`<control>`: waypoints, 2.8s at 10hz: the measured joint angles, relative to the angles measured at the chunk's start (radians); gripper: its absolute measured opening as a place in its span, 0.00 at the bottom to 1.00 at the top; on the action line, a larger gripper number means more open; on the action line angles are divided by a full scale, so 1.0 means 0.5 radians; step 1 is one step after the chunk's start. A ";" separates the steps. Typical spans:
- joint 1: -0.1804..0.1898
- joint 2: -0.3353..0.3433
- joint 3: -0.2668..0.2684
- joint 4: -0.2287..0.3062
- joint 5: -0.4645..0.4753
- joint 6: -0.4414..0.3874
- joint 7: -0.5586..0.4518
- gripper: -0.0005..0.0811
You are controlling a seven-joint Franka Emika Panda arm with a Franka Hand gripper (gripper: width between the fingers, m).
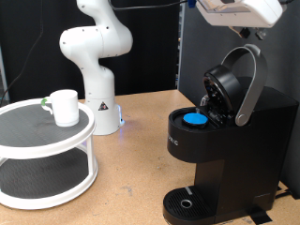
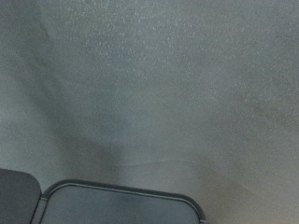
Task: Make a cup of coffee with the keurig machine
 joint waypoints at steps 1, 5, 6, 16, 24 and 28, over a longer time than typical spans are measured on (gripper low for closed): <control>0.000 0.000 0.008 -0.003 0.001 0.003 0.001 0.44; 0.000 0.022 0.055 -0.022 0.001 0.093 0.015 0.07; 0.000 0.035 0.064 -0.022 0.001 0.117 0.015 0.02; -0.051 0.041 0.029 0.008 -0.101 0.008 0.012 0.01; -0.139 0.029 0.004 0.066 -0.402 -0.110 0.096 0.01; -0.217 0.017 -0.033 0.065 -0.591 -0.200 0.096 0.01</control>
